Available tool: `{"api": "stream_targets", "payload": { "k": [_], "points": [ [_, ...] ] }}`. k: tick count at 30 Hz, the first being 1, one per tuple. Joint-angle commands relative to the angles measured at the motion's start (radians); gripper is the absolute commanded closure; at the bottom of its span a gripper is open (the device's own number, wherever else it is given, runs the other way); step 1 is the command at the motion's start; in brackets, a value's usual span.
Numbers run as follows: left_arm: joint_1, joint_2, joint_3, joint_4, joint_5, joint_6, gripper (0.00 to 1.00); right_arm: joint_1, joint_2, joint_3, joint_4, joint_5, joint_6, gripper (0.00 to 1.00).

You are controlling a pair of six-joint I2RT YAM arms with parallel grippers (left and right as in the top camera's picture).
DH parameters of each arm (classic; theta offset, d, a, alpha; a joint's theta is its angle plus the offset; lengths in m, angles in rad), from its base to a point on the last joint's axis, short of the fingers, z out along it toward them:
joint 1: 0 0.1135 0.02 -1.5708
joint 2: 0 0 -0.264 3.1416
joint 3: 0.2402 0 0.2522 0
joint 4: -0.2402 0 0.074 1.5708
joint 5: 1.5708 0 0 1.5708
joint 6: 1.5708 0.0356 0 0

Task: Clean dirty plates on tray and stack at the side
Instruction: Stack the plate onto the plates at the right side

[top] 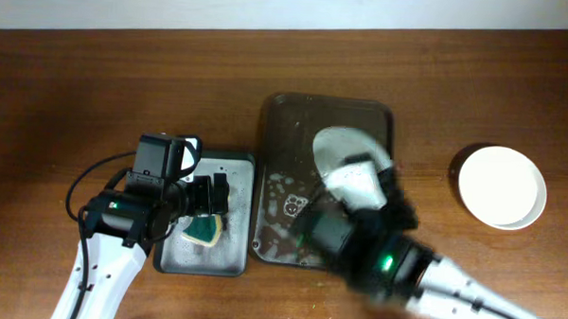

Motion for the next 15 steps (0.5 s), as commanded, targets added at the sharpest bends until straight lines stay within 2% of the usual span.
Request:
{"api": "stream_targets", "payload": {
  "k": [1, 2, 4, 7, 9, 11, 15],
  "points": [
    [0.003, -0.006, 0.014, 0.008, 0.004, 0.012, 0.00, -0.383, -0.013, 0.022, 0.066, -0.468, -0.019, 0.96],
    [0.003, -0.006, 0.014, 0.008, 0.004, 0.013, 0.00, -0.518, -0.013, 0.022, 0.101, -0.640, -0.073, 0.96],
    [0.003, -0.006, 0.014, 0.007, 0.004, 0.012, 0.00, -0.828, -0.006, 0.022, 0.152, -0.950, -0.092, 0.96],
    [0.003, -0.006, 0.014, 0.008, 0.004, 0.012, 0.00, -1.215, 0.033, 0.022, 0.206, -1.243, -0.062, 0.96],
    [0.003, -0.006, 0.014, 0.008, 0.004, 0.012, 0.00, -1.410, 0.082, 0.022, 0.231, -1.250, -0.011, 0.96],
    [0.003, -0.006, 0.014, 0.008, 0.004, 0.012, 0.00, -1.524, 0.136, 0.022, 0.256, -1.249, -0.012, 0.96],
    [0.003, -0.006, 0.014, 0.008, 0.004, 0.012, 0.00, -1.668, 0.288, 0.022, 0.256, -1.235, -0.012, 0.96]
  ]
}}
